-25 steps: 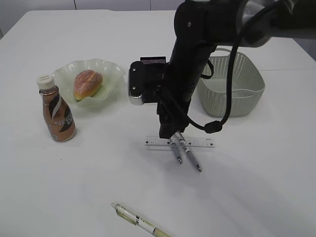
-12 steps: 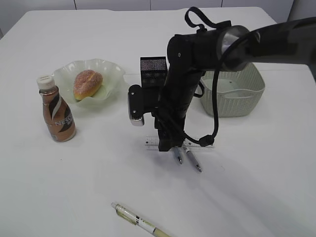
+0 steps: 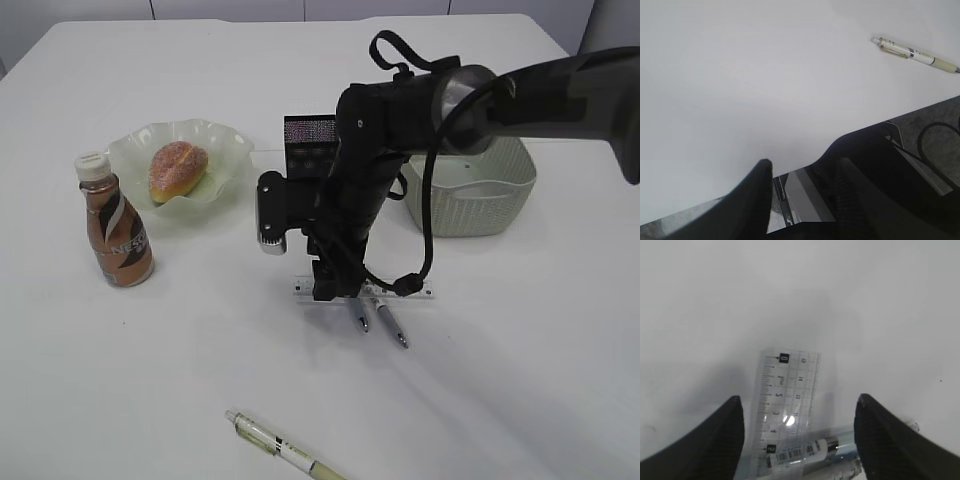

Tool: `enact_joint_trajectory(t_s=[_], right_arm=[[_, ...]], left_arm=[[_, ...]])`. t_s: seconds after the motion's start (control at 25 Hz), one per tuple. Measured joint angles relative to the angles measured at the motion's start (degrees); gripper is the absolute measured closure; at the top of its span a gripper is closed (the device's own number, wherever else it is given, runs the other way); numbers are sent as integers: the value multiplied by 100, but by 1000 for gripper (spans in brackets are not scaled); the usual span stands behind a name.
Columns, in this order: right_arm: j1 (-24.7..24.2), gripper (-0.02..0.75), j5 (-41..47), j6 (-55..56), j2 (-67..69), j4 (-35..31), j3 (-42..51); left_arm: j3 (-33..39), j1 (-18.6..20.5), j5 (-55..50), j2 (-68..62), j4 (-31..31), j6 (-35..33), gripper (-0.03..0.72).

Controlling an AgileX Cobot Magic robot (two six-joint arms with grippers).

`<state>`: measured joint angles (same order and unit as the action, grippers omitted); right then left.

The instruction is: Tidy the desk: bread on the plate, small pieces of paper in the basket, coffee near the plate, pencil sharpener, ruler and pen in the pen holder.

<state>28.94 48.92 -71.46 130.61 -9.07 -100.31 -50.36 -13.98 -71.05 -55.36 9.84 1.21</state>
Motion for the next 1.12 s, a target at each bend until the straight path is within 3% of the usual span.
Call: enact_joint_trajectory(t_s=[1.12], right_arm=[[0, 203, 38, -1, 64, -102, 0]], left_arm=[[0, 0, 0, 0, 0, 0, 381]])
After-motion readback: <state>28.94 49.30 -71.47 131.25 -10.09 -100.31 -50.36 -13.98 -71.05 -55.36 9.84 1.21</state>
